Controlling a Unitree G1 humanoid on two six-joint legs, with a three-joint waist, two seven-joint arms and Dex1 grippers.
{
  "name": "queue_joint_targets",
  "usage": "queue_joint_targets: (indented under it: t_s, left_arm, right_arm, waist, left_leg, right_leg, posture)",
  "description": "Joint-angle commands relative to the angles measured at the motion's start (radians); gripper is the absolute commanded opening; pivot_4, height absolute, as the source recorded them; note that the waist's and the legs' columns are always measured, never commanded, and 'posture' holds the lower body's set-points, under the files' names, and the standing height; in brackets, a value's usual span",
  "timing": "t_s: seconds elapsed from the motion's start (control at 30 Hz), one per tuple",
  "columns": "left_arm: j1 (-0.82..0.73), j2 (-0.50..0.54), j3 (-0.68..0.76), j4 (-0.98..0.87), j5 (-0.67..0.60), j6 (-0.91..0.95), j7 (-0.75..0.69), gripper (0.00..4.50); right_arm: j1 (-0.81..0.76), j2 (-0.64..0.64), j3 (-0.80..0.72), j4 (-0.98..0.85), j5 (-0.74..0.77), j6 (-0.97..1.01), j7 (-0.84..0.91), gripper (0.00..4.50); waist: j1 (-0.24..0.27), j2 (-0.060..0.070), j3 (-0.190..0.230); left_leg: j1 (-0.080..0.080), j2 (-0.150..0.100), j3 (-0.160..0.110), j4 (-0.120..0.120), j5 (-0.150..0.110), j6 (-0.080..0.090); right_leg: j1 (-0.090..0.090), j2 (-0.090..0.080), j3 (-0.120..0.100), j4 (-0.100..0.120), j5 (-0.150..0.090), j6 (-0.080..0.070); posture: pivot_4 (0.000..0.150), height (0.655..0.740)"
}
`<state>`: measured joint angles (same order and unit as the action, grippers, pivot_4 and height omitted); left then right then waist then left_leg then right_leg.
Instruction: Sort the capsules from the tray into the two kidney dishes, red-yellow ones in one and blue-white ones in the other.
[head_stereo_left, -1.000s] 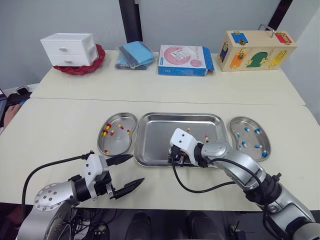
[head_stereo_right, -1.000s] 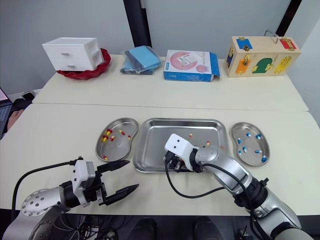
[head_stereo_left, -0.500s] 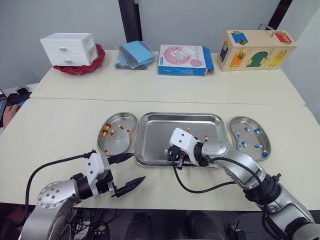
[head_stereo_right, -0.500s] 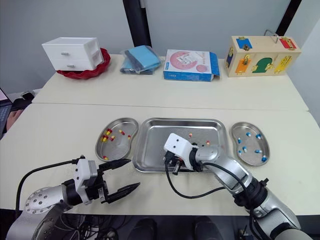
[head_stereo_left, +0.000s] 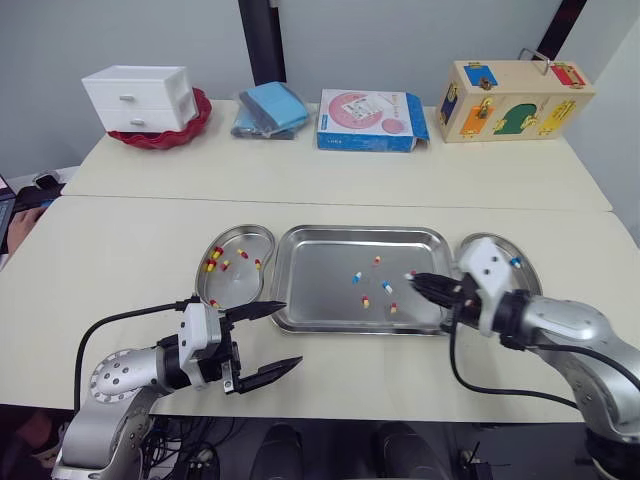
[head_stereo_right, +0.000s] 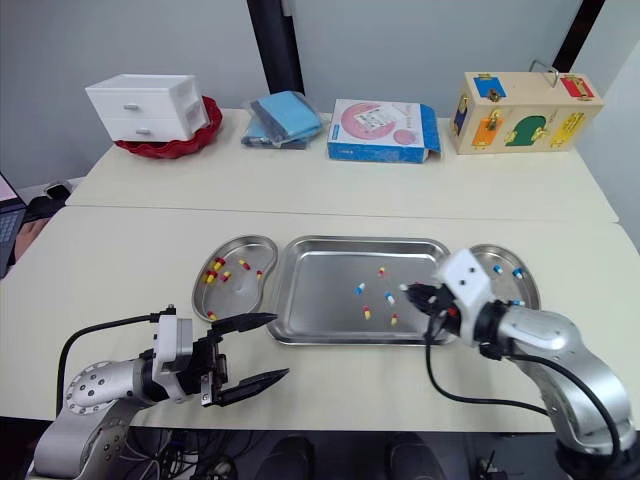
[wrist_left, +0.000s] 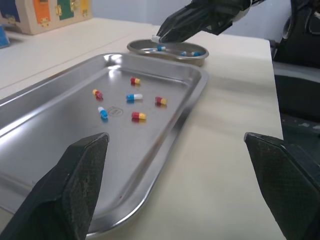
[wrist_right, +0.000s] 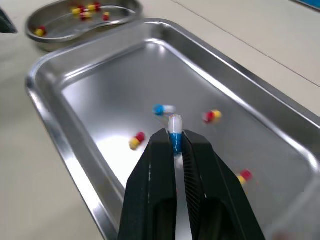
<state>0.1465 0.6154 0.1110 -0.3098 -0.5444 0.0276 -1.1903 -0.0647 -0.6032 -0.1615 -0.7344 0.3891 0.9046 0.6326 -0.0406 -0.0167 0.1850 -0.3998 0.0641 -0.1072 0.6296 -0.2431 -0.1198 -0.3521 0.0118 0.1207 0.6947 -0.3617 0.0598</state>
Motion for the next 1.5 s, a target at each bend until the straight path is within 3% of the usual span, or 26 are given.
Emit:
queue_joint_targets:
  t_s: [0.03,0.2,0.7,1.17,1.3,1.5]
  left_arm:
    - [0.002,-0.005,-0.015,-0.017,-0.025,-0.030,-0.036,4.50]
    - [-0.012,-0.020,-0.032,-0.004,-0.025,-0.047,-0.051,4.50]
    - [-0.020,-0.045,-0.036,-0.008,-0.024,-0.054,-0.032,4.50]
    - [0.035,-0.051,0.024,-0.055,-0.013,-0.018,0.115,4.50]
    - [0.064,-0.047,0.091,-0.100,-0.020,0.080,0.269,4.50]
    - [0.188,0.007,0.276,-0.169,-0.049,0.262,0.429,4.50]
  right_arm:
    - [0.099,0.013,-0.137,-0.032,0.008,-0.043,-0.036,0.01]
    - [0.182,0.075,-0.260,0.054,-0.019,-0.119,-0.113,0.01]
    - [0.195,0.067,-0.278,0.231,-0.055,-0.230,-0.175,0.01]
    - [0.185,0.039,-0.291,0.212,-0.005,-0.235,-0.161,3.68]
    - [0.211,0.008,-0.294,0.204,-0.011,-0.302,-0.113,3.68]
    - [0.337,-0.112,-0.342,0.228,-0.014,-0.505,0.110,3.68]
  waist:
    - [0.001,0.000,0.000]
    - [-0.004,0.000,0.000]
    - [-0.005,0.000,0.000]
    - [-0.005,0.000,0.000]
    - [-0.005,0.000,0.000]
    - [-0.001,0.000,0.000]
  left_leg:
    - [0.000,0.000,0.000,0.000,0.000,0.000]
    - [0.002,0.000,0.001,0.000,0.000,0.000]
    - [0.002,0.000,0.001,0.000,0.000,0.000]
    - [0.002,0.000,0.002,0.000,0.000,0.000]
    - [0.002,0.000,0.001,0.000,0.000,0.000]
    - [0.001,0.000,0.001,0.000,0.000,0.000]
  right_leg:
    - [0.000,0.000,0.000,0.000,0.000,0.000]
    - [0.001,0.000,0.001,0.001,0.000,0.000]
    - [0.001,0.000,0.002,0.001,0.000,0.000]
    - [0.001,0.000,0.002,0.001,0.000,0.000]
    - [0.001,0.000,0.002,0.001,0.000,0.000]
    - [0.001,0.000,0.002,0.000,0.000,0.000]
  posture:
    - [0.150,0.7400]
    - [0.150,0.7400]
    - [0.150,0.7400]
    - [0.150,0.7400]
    - [0.150,0.7400]
    - [0.150,0.7400]
